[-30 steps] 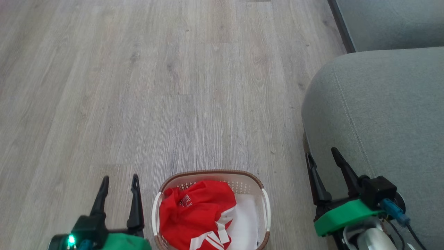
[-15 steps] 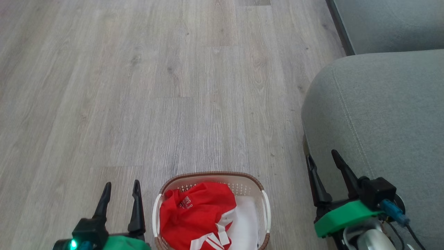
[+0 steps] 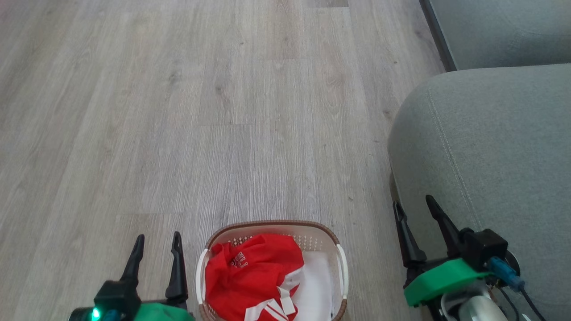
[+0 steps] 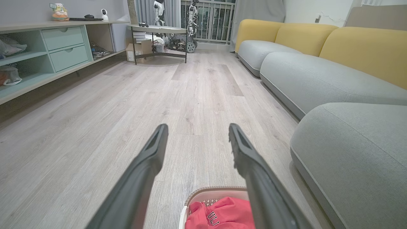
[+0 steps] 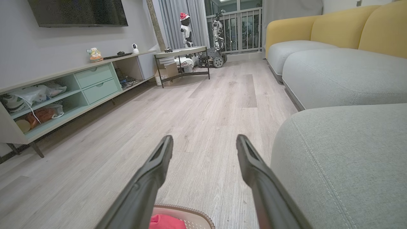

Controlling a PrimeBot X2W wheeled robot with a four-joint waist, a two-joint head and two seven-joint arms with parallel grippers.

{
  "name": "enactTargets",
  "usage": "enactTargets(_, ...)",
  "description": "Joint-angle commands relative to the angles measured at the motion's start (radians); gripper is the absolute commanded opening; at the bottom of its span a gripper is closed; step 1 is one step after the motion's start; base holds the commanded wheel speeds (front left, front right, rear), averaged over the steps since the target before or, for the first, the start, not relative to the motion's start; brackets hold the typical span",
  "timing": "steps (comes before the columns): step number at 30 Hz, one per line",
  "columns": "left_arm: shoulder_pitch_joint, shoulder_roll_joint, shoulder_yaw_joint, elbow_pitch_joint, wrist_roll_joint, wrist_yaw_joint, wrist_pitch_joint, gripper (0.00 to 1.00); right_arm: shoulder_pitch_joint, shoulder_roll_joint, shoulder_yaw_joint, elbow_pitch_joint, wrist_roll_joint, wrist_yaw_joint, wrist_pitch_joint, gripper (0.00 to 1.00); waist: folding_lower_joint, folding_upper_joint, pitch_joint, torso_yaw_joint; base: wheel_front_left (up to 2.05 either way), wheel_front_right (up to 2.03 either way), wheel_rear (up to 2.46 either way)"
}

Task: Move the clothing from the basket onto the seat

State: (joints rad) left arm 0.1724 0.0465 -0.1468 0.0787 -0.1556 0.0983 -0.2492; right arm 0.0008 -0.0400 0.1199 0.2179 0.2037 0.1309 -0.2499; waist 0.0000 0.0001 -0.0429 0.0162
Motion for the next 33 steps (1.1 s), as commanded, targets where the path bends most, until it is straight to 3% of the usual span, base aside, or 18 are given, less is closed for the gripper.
enactTargets(1, -0.037, 0.004, 0.031, -0.026, -0.01, 0.003, -0.013, 1.0, -0.048, -0.01, 0.022, -0.028, 0.005, 0.0, -0.012, 1.0, 0.0, -0.0001, 0.0, 0.0, 0.0, 0.0, 0.0)
enactTargets(11, -0.048, 0.004, -0.002, -0.005, -0.002, -0.011, -0.013, 1.0, -0.046, -0.01, 0.01, -0.025, 0.016, 0.0, -0.012, 1.0, 0.0, -0.0001, 0.019, 0.005, 0.0, 0.0, 0.0)
enactTargets(18, -0.102, 0.004, -0.079, 0.081, 0.027, -0.036, -0.013, 1.0, -0.061, -0.01, -0.004, -0.033, 0.009, 0.0, -0.012, 1.0, 0.0, -0.0001, 0.08, 0.005, 0.0, 0.0, 0.0)
enactTargets(24, -0.216, 0.006, -0.134, 0.242, 0.074, -0.064, -0.013, 1.0, -0.113, -0.01, -0.033, -0.057, -0.009, 0.0, -0.012, 1.0, 0.0, -0.0001, 0.219, -0.002, 0.0, 0.0, 0.0)
enactTargets(33, -0.518, 0.005, -0.212, 0.477, 0.145, -0.101, -0.013, 1.0, -0.263, -0.01, -0.073, -0.124, -0.041, 0.0, -0.012, 1.0, 0.0, -0.0001, 0.543, -0.032, 0.0, 0.0, 0.0)
